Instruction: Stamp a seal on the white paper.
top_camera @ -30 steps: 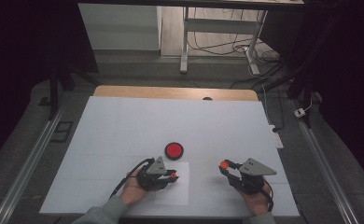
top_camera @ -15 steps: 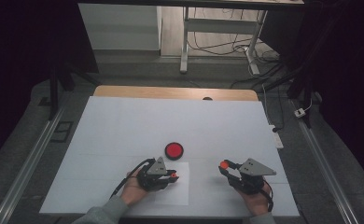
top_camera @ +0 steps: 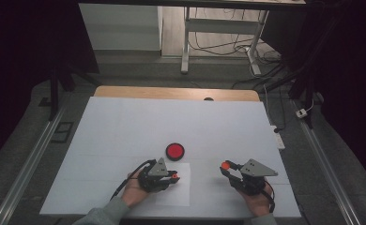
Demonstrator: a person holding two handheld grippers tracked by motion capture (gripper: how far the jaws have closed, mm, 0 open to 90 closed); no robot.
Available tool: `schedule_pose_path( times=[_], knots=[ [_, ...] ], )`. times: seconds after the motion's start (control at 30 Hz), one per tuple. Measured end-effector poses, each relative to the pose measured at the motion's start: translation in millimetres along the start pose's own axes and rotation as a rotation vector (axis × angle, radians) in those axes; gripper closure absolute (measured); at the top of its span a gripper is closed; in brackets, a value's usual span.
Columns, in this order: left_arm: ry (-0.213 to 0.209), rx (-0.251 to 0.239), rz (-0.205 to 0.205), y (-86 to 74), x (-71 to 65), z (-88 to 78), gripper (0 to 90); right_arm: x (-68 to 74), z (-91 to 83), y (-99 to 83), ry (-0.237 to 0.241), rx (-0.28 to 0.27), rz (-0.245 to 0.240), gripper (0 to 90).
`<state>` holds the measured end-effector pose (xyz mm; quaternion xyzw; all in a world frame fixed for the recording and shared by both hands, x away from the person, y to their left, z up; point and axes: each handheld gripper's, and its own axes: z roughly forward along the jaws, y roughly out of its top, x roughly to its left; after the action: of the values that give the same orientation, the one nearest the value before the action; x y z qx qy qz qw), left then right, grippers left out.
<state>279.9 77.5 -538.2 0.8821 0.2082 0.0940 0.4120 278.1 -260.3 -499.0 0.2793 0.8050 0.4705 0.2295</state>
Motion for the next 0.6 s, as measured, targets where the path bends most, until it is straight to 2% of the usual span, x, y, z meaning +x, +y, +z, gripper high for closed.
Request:
schedule_pose_path(
  times=[0.3,0.37,0.5,0.53,0.57,0.6],
  knots=[
    [0.001,-0.005,-0.006,-0.4,-0.3,0.0,73.0,0.5,0.4,-0.1,0.002,0.000,-0.001,64.1],
    [-0.002,-0.008,-0.022,-0.4,0.2,0.1,72.9,0.3,-0.1,0.2,-0.001,0.001,-0.001,64.1],
    [-0.010,-0.008,-0.017,0.0,2.2,-1.3,72.7,0.5,-1.5,0.7,-0.001,-0.004,-0.001,64.1],
    [-0.002,-0.021,-0.016,0.6,3.3,-3.4,72.7,0.3,-1.8,0.9,-0.002,-0.005,-0.002,64.0],
    [-0.010,-0.095,-0.054,3.6,7.7,-12.6,72.7,0.1,-1.9,0.9,-0.003,-0.006,0.000,64.0],
    [-0.010,-0.120,-0.067,5.6,9.3,-17.0,72.7,0.0,-2.0,0.9,-0.004,-0.006,0.001,64.1]
  ],
)
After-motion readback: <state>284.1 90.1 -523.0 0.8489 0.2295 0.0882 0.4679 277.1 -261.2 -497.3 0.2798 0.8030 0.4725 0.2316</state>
